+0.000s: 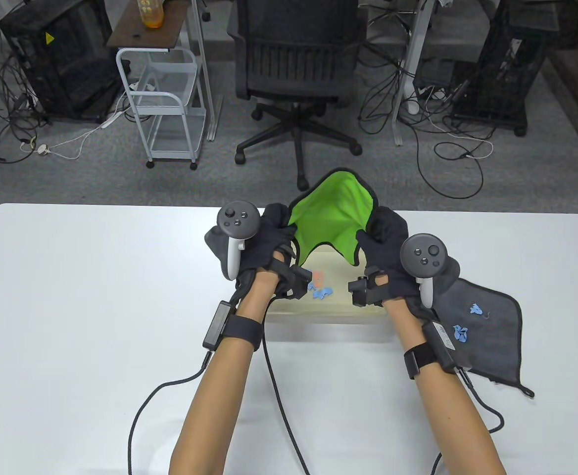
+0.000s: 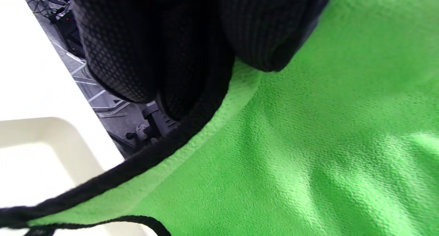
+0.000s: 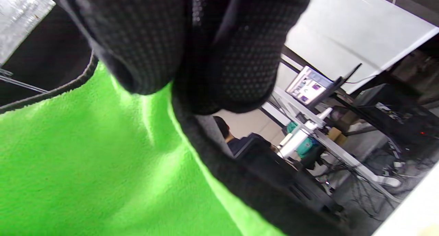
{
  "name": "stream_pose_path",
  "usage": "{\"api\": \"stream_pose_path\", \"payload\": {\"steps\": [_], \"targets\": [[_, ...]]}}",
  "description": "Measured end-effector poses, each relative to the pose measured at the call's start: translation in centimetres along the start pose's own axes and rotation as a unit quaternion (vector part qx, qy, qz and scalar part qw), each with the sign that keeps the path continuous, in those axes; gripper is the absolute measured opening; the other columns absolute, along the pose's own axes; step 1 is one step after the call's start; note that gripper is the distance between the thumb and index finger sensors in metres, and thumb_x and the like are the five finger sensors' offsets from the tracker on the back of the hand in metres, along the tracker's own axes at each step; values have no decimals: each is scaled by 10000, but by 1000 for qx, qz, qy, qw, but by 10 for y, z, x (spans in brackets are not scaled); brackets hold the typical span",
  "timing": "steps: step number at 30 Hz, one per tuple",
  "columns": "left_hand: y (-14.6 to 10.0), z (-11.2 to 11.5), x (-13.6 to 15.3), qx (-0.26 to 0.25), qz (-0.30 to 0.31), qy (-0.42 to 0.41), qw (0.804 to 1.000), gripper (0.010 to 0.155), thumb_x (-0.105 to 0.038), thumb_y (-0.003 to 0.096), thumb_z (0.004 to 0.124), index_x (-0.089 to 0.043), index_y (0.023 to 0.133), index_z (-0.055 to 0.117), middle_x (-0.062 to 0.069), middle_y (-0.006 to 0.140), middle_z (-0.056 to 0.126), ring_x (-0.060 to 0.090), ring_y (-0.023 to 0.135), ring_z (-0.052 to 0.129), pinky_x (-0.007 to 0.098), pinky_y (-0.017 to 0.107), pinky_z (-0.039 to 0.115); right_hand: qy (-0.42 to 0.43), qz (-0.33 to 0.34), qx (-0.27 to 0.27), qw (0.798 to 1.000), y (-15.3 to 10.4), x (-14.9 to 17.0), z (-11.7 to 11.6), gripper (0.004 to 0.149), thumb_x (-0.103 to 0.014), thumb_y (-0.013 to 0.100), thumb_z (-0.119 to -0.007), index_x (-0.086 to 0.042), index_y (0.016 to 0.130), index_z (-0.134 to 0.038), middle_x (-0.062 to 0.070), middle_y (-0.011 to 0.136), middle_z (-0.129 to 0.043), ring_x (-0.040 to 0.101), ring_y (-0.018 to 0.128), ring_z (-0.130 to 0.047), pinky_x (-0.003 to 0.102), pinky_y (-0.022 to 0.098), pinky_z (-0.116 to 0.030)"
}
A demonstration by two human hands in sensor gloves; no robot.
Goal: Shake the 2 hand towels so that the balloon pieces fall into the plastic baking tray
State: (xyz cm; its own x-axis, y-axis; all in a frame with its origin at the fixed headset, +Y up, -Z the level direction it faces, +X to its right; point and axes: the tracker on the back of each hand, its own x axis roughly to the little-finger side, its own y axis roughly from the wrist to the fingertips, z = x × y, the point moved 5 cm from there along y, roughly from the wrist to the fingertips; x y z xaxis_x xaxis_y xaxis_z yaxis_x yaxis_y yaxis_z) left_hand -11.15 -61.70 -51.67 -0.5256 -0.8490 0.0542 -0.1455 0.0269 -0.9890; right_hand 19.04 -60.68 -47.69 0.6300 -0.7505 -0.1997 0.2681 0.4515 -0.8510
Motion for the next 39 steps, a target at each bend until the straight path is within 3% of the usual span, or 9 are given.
{"api": "stream_pose_path", "payload": {"steps": [4,13,17,21,24,27,33,39], "targets": [[-3,-5,-5,-3,4,1,1000,374,-314,368,826,-433,692,682,-135,755,897,193,736,1070,391,511,934,6,4,2,1000,-1,-4,2,408,-347,335,-926,-319,712,-773,-39,968,-745,-34,658,-1023,143,449,-982],[-8,36,54,33,-40,43,998,374,-314,368,824,-427,695,680,-133,758,893,196,747,1061,396,518,927,-29,-36,-57,997,-39,58,-41,408,-345,336,-925,-312,714,-775,-23,968,-750,-15,671,-1018,160,458,-976],[-8,42,61,42,-45,40,997,374,-315,368,824,-425,696,680,-132,757,894,198,746,1061,397,518,927,-27,-50,-68,996,-47,72,-48,408,-347,338,-923,-309,717,-775,-18,966,-753,-3,682,-1012,170,465,-971],[-7,36,45,44,-33,28,998,375,-318,369,823,-425,698,679,-130,755,896,198,744,1062,396,518,927,-21,-61,-74,995,-42,71,-42,433,-352,360,-893,-294,766,-756,12,1014,-693,61,743,-971,216,507,-933],[-8,28,24,40,-21,12,999,374,-320,370,822,-423,700,677,-129,755,896,198,744,1063,398,517,927,-8,-90,-125,988,-42,72,-39,625,-399,375,-860,-242,930,-618,74,1109,-524,206,903,-807,329,625,-816],[-11,21,3,40,-8,-4,999,375,-322,371,822,-423,702,676,-127,757,896,200,746,1061,400,518,926,12,-107,-169,980,-50,77,-34,748,-436,387,-837,-213,1003,-475,111,1157,-362,333,997,-617,445,695,-683],[-24,13,-31,41,17,10,999,376,-324,373,822,-425,704,676,-129,765,896,202,760,1053,406,527,919,-1,-96,-222,970,-92,86,-17,783,-437,401,-819,-205,1023,-404,125,1169,-280,402,1032,-487,527,717,-601],[-34,10,-40,39,26,39,998,380,-324,375,820,-420,712,672,-126,776,889,208,781,1036,416,541,905,-62,-34,-284,956,-151,83,-12,793,-531,408,-758,-249,1042,-375,107,1190,-241,440,1055,-361,588,736,-514]]}}
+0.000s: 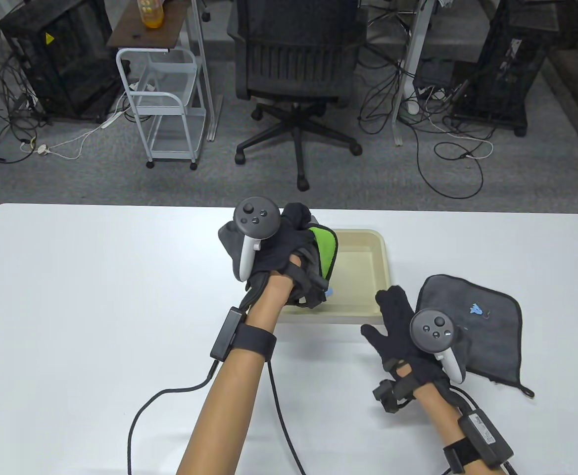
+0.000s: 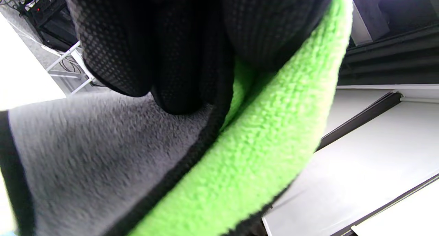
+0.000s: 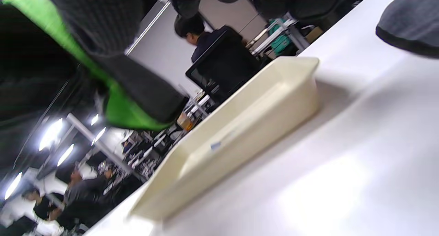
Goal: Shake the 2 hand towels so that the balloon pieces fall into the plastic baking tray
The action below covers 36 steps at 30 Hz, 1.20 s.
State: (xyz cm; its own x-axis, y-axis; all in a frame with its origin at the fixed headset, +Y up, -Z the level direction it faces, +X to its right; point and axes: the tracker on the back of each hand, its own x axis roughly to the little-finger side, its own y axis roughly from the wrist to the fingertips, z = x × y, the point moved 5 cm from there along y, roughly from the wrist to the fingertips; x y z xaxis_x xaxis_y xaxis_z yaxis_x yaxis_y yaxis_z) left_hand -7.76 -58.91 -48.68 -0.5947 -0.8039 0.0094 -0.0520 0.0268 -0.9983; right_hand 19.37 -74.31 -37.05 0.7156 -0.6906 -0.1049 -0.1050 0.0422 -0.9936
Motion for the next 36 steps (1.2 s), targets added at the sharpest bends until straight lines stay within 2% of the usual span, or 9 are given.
{"api": "stream_pose_path", "payload": {"steps": [2,4,8,15,23,26,31,36], "targets": [[-3,-1,0,-3,0,4,1000,381,-324,375,819,-419,713,670,-125,778,887,210,784,1034,418,544,902,-18,9,-6,1000,-8,-1,-7,797,-547,405,-751,-255,1045,-376,100,1194,-241,449,1057,-334,603,737,-494],[-7,-4,0,-7,0,10,1000,382,-324,375,819,-415,715,669,-124,777,887,209,787,1031,420,546,899,-41,20,-35,998,-12,-5,-14,803,-563,407,-734,-258,1048,-358,97,1196,-220,449,1060,-297,614,742,-465],[-13,-16,-2,-14,8,42,999,385,-326,375,819,-414,718,667,-125,779,887,211,793,1026,423,552,894,-57,30,-28,998,-15,-9,-16,795,-565,405,-726,-257,1044,-367,95,1196,-241,443,1059,-307,614,741,-464],[-23,-62,22,-39,-19,35,998,387,-323,377,820,-410,722,666,-120,785,884,217,806,1015,433,564,879,-102,45,-35,993,-21,-9,-16,788,-546,402,-745,-250,1039,-387,91,1193,-254,436,1062,-321,622,739,-458],[-38,-135,72,-93,-63,27,993,391,-318,379,819,-407,726,664,-116,798,874,227,828,994,447,583,856,-108,54,-39,992,-22,-11,-17,788,-547,401,-745,-250,1038,-390,89,1194,-259,433,1063,-322,624,740,-453],[-42,-153,98,-108,-89,29,990,392,-321,380,819,-407,728,662,-116,800,872,228,833,989,449,586,850,-112,55,-41,991,-22,-11,-19,788,-545,400,-749,-249,1038,-393,87,1192,-257,430,1063,-327,626,739,-452],[-46,-164,156,-122,-138,27,982,395,-321,380,820,-407,731,660,-115,806,869,229,845,976,456,597,833,-105,54,-50,992,-23,-12,-23,788,-547,401,-745,-250,1038,-390,88,1194,-260,432,1063,-318,630,740,-443],[-49,-160,210,-118,-188,46,974,401,-323,379,820,-413,735,658,-121,816,865,226,869,950,463,613,807,-111,62,-49,991,-24,-16,-25,787,-549,400,-745,-249,1038,-393,90,1192,-260,432,1063,-323,631,739,-442]]}}
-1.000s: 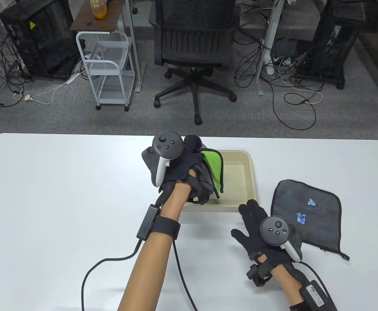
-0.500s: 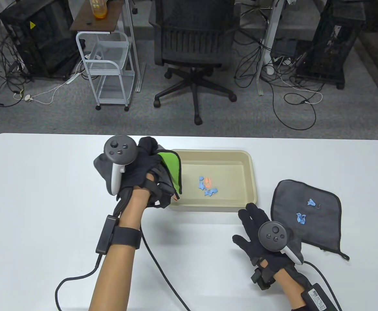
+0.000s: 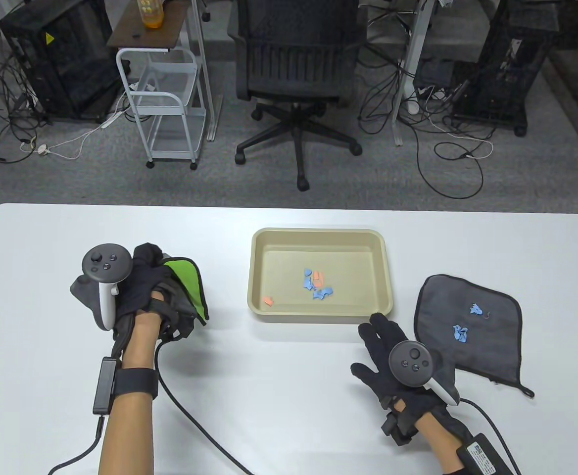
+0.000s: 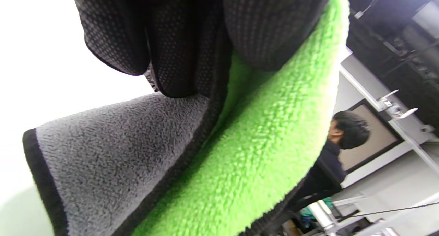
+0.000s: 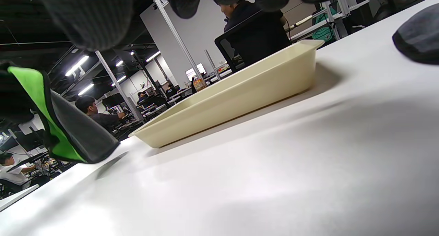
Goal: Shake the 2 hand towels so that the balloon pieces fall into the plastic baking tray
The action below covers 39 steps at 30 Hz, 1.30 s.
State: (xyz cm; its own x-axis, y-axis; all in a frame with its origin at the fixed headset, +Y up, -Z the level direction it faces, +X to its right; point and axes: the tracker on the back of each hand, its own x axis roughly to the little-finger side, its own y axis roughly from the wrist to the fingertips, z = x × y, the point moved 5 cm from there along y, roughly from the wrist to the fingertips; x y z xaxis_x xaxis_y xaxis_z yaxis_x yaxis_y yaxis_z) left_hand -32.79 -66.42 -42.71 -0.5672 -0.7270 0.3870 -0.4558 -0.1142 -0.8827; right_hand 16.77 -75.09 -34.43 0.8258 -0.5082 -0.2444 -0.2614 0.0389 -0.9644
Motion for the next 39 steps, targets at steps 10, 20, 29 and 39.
{"api": "stream_pose_path", "payload": {"steps": [10,20,29,39], "targets": [[10,62,71,52,-27,162,985,435,-335,380,811,-453,760,636,-161,881,832,195,983,789,495,692,668,-11,1,-6,1000,1,-1,-4,788,-560,399,-734,-249,1039,-394,89,1193,-263,430,1063,-325,638,738,-432],[7,93,92,93,-30,234,967,456,-330,386,789,-471,779,608,-166,912,794,156,1034,668,509,726,586,-14,-5,-14,1000,0,-1,-4,788,-561,400,-733,-250,1039,-394,91,1192,-261,430,1063,-318,643,737,-425],[-4,65,86,122,-14,185,975,577,-267,408,747,-517,892,556,-123,1027,644,213,1082,562,566,740,533,-11,0,-15,1000,1,-4,-5,786,-564,400,-731,-253,1039,-396,91,1191,-248,431,1064,-311,643,737,-423],[-58,32,15,125,126,96,979,665,-455,387,773,-534,969,461,0,1138,360,347,1119,317,653,743,404,-3,20,-3,1000,0,-16,-1,788,-574,398,-717,-256,1040,-390,89,1194,-250,432,1065,-304,644,739,-417]]}}
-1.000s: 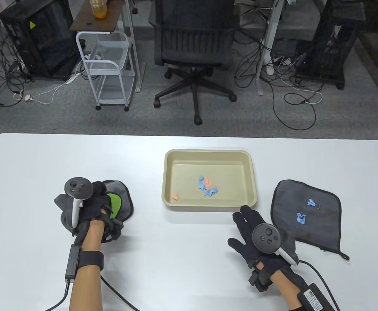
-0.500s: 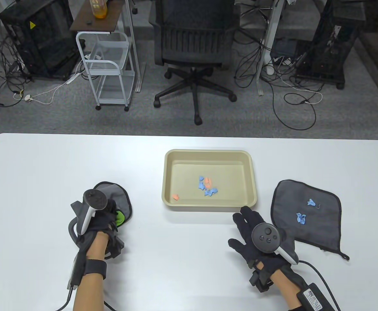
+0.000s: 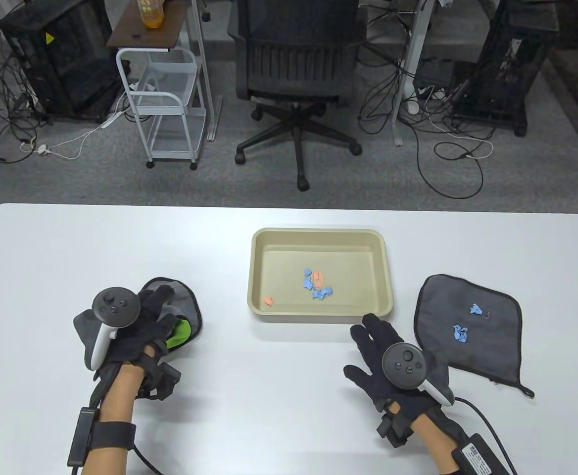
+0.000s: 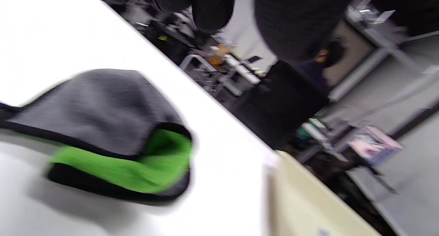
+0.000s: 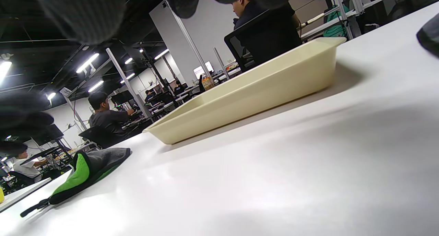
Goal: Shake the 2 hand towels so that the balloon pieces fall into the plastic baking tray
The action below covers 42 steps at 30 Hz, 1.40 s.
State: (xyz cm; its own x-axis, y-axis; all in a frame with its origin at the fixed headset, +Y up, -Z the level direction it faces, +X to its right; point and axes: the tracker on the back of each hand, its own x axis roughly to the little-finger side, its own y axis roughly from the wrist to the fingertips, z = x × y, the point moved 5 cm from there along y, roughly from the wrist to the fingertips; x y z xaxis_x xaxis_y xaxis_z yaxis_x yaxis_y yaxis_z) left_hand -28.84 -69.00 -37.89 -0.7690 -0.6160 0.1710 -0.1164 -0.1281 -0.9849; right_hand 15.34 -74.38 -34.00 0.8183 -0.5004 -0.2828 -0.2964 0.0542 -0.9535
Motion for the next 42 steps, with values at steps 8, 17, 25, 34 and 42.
{"api": "stream_pose_path", "payload": {"steps": [8,17,25,34,42], "targets": [[-47,78,-108,50,156,52,985,765,-586,376,707,-485,1031,325,48,1158,216,394,1118,191,687,739,335,2,10,6,1000,-2,-5,0,786,-581,396,-708,-259,1040,-392,87,1194,-249,429,1066,-305,645,739,-416],[-45,184,-112,128,159,90,975,780,-598,371,683,-482,1028,279,47,1152,199,395,1112,177,686,737,331,-1,19,7,1000,1,-8,-1,789,-590,394,-699,-262,1041,-389,82,1197,-251,425,1068,-307,646,740,-414],[-40,190,-97,139,148,102,974,777,-595,371,680,-478,1028,282,51,1151,212,392,1112,186,688,736,334,-12,19,-5,1000,2,-9,-10,789,-595,392,-695,-263,1040,-392,80,1197,-254,427,1068,-301,649,739,-410],[-44,176,-99,125,154,106,974,776,-588,374,682,-472,1030,284,55,1151,214,399,1111,187,688,735,331,-30,28,7,999,-1,-13,-5,786,-612,386,-694,-303,1043,-390,59,1202,-214,396,1079,-178,677,734,-353],[-52,159,-106,104,168,108,974,775,-585,378,684,-468,1033,286,57,1152,208,406,1109,181,690,735,320,-88,-67,30,993,16,43,44,818,-728,345,-653,-496,1029,-268,-46,1200,-24,457,1042,25,778,666,-195]]}}
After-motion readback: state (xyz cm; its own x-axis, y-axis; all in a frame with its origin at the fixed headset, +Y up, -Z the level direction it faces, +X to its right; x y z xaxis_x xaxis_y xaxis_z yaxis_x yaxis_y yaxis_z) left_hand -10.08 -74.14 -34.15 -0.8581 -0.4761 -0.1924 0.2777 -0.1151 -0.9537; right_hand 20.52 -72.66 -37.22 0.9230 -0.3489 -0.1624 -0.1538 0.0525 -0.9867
